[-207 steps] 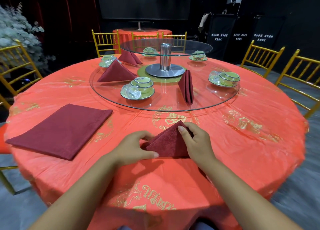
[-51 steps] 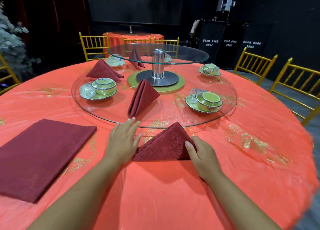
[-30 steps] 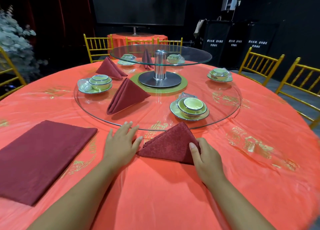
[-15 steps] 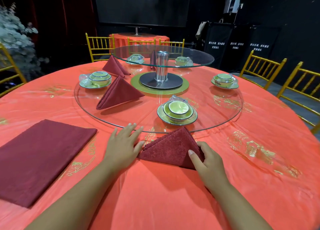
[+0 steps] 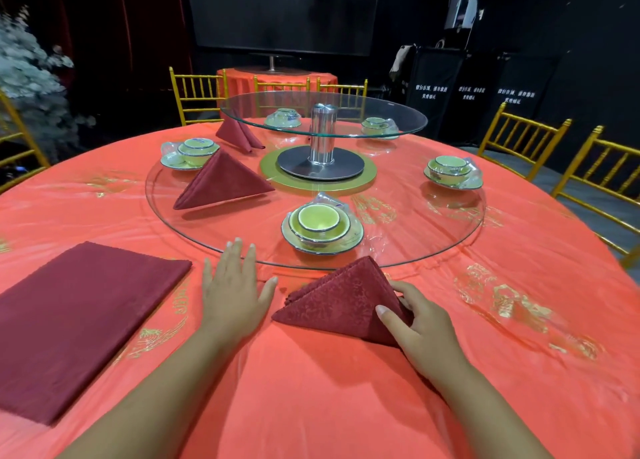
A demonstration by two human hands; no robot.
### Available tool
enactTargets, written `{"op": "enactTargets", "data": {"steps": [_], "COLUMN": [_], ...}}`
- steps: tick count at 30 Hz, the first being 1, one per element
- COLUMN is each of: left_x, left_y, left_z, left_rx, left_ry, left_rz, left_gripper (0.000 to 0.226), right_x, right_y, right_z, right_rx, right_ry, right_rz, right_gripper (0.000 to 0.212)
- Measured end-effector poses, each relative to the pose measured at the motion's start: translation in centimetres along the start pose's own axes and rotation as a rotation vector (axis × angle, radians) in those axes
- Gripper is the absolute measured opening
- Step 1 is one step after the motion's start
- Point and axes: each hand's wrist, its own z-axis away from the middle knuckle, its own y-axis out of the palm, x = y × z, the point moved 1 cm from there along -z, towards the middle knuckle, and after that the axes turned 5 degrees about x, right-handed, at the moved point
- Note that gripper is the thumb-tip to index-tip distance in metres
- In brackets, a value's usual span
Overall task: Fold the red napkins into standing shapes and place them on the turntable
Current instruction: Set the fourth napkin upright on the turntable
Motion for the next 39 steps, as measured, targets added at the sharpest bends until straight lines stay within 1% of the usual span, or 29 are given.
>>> {"op": "enactTargets", "data": {"steps": [2,3,5,6,8,10,12,14,15,16,17,18,19,20,21,22,24,29,31,34,36,39], "left_x": [-0.4,-0.4,-0.2,0.0,0.1,0.2,0.2,0.2,0.1,-0.1,-0.4,-0.7,-1.1,-1.5,-1.6,-1.6,-1.3,-1.2,-1.1,-0.9,-0.9,-0.9], "left_y": [-0.2,-0.2,-0.1,0.1,0.2,0.2,0.3,0.0,-0.4,-0.8,-1.2,-1.4,-1.5,-1.6,-1.6,-1.6,-1.5,-1.3,-1.2,-1.3,-1.3,-1.3], "left_z": [0.0,0.1,0.0,0.0,-0.1,-0.2,0.0,0.0,0.0,0.0,-0.1,0.1,0.3,0.5,0.4,0.3,0.2,0.1,0.0,0.0,-0.1,0.0], "left_rx": [-0.011,0.008,0.041,0.046,0.068,0.1,0.14,0.145,0.11,0.048,-0.025,-0.097,-0.126,-0.089,-0.023,0.054,0.124,0.071,0.032,0.06,0.061,0.045], "left_ry": [0.14,0.152,0.074,0.028,-0.035,-0.085,-0.142,-0.204,-0.194,-0.118,0.023,0.207,0.387,0.528,0.608,0.625,0.571,0.439,0.395,0.32,0.282,0.245], "left_rz": [0.026,0.021,0.009,-0.004,-0.042,-0.079,-0.1,-0.088,-0.054,0.011,0.082,0.12,0.125,0.101,0.078,0.071,0.086,0.087,0.097,0.104,0.09,0.066], "left_gripper": [0.067,0.065,0.057,0.056,0.058,0.064,0.074,0.079,0.078,0.072,0.065,0.058,0.055,0.054,0.054,0.055,0.056,0.051,0.049,0.057,0.059,0.059], "right_x": [0.2,0.4,0.8,0.9,1.1,1.0,0.7,0.2,-0.1,-0.3,-0.5,-0.9,-1.3,-1.6,-1.9,-1.9,-2.1,-1.9,-1.9,-2.0,-2.2,-2.1], "right_y": [-0.7,-1.0,-1.5,-1.7,-2.5,-3.6,-4.7,-5.6,-5.8,-6.0,-6.0,-5.9,-5.7,-5.4,-5.1,-4.7,-4.2,-3.0,-2.6,-1.6,-1.0,0.1], "right_z": [-0.5,-0.8,-1.4,-1.7,-2.4,-3.2,-4.1,-4.9,-5.2,-5.4,-5.7,-6.1,-6.4,-6.8,-7.3,-7.8,-9.1,-13.2,-14.5,-14.9,-14.2,-13.2], "right_rx": [0.106,0.157,0.231,0.254,0.253,0.174,0.006,-0.196,-0.281,-0.342,-0.381,-0.413,-0.432,-0.446,-0.448,-0.444,-0.437,-0.441,-0.401,-0.277,-0.248,-0.273], "right_ry": [0.027,0.039,0.032,0.028,0.038,0.057,0.066,0.06,0.058,0.061,0.07,0.085,0.099,0.11,0.12,0.132,0.154,0.195,0.202,0.238,0.224,0.155], "right_rz": [-0.084,-0.118,-0.113,-0.109,-0.146,-0.212,-0.284,-0.359,-0.369,-0.36,-0.334,-0.289,-0.247,-0.208,-0.171,-0.138,-0.085,0.043,0.097,0.239,0.311,0.294], "right_gripper": [0.02,0.017,0.004,0.003,0.012,0.01,0.008,0.022,0.022,0.015,0.009,0.012,0.018,0.019,0.018,0.016,0.014,0.012,0.014,0.026,0.03,0.023]}}
